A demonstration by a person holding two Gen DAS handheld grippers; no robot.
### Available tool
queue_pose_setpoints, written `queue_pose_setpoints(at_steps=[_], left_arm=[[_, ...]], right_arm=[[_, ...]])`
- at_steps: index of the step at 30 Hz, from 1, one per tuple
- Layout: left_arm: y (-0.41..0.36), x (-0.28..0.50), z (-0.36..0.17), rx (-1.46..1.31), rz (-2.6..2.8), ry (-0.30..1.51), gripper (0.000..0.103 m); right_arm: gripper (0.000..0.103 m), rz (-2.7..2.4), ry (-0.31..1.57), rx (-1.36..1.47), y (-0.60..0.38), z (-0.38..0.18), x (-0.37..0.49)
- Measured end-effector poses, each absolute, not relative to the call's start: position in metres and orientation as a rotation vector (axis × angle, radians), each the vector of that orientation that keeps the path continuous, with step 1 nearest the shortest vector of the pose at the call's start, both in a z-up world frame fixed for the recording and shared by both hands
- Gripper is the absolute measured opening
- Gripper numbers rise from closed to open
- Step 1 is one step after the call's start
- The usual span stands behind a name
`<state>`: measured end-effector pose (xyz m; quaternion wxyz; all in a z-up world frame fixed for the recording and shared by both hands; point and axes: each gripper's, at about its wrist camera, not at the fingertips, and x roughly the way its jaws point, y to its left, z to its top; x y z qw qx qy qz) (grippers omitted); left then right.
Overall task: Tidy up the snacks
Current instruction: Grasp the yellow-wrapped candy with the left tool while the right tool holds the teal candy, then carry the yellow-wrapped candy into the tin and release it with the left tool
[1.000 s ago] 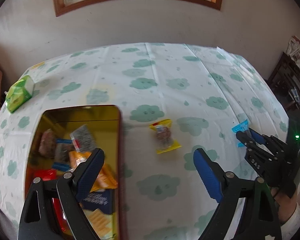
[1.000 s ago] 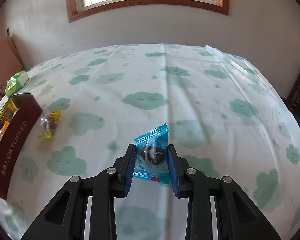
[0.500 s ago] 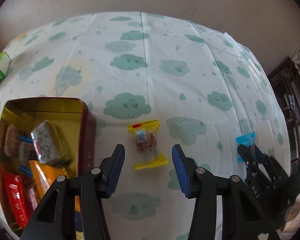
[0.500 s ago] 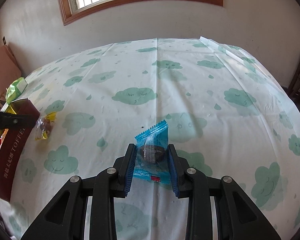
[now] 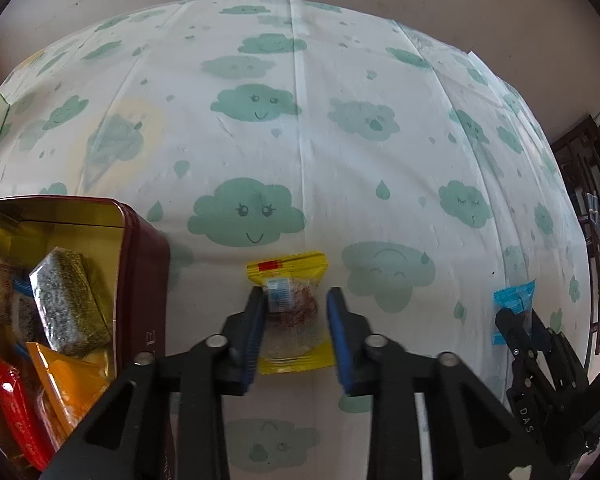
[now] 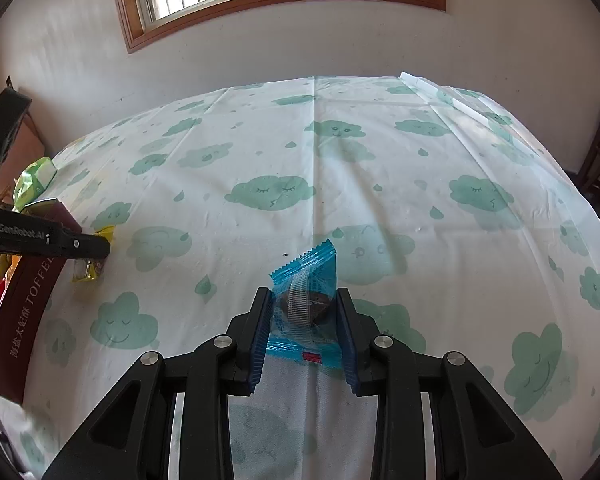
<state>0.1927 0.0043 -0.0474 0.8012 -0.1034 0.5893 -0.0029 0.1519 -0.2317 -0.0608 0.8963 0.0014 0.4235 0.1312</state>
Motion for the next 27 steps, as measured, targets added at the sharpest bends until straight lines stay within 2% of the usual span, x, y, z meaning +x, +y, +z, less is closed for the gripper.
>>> queue_pose_setpoints(at_steps=[27], left_arm=[[0.002, 0.126, -0.003, -0.167, -0.070, 1.182, 0.023]], right_arm=[[0.034, 0.237, 0.879, -0.071, -0.221, -0.061, 0.151]])
